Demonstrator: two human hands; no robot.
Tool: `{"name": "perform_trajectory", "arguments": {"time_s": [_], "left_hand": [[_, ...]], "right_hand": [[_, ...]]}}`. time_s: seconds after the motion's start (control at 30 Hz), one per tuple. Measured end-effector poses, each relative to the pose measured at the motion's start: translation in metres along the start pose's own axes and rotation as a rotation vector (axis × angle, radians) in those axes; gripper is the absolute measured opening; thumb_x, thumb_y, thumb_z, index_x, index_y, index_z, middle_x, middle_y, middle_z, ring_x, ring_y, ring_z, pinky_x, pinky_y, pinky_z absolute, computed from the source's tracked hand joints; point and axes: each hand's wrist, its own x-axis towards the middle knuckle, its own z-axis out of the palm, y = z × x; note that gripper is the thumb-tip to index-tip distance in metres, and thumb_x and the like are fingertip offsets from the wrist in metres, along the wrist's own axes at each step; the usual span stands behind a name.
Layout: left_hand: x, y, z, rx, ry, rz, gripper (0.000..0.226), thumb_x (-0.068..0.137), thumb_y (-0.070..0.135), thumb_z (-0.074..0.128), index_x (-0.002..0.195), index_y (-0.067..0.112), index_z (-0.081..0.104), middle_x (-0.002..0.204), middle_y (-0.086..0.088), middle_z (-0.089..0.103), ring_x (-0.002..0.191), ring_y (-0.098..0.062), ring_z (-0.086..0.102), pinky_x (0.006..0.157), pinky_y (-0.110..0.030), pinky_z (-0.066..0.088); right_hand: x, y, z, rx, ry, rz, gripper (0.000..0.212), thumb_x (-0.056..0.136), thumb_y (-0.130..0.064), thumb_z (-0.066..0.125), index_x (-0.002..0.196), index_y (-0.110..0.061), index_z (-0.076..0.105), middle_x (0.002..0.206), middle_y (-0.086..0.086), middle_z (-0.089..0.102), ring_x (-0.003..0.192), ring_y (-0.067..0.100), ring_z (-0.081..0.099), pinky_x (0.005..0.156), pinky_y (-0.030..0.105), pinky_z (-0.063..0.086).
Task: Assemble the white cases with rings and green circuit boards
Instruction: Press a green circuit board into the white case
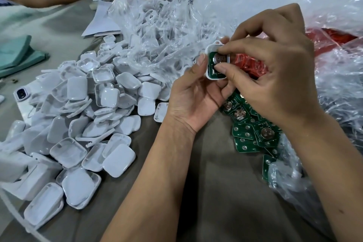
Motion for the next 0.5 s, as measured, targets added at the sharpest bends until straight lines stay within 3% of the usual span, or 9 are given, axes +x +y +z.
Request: {"name": "perform_trajectory", "arguments": {"time_s": [0.3, 0.5], "left_hand": [[-0.0001, 0.0012, 0.0002, 0.002, 0.004, -0.016, 0.033, 0.078, 0.024, 0.08, 0.106, 0.009, 0.075, 0.1, -0.007, 0.073, 0.092, -0.019, 0.071, 0.094, -0.033, 0.053], [0.0008, 0.0014, -0.0008, 0.008, 0.013, -0.016, 0.038, 0.08, 0.024, 0.079, 0.113, 0.007, 0.069, 0.104, -0.009, 0.072, 0.093, -0.022, 0.07, 0.093, -0.035, 0.054]], "right_hand": [[-0.0001, 0.0008, 0.0005, -0.023, -0.01, -0.018, 0.025, 0.092, -0.03, 0.081, 0.104, -0.008, 0.081, 0.102, 0.01, 0.07, 0.104, 0.021, 0.045, 0.083, 0.01, 0.031], [0.0011, -0.0004, 0.0002, -0.092, -0.003, -0.042, 0.025, 0.093, -0.029, 0.08, 0.106, -0.008, 0.082, 0.1, 0.009, 0.07, 0.102, 0.032, 0.055, 0.081, 0.013, 0.033]]}}
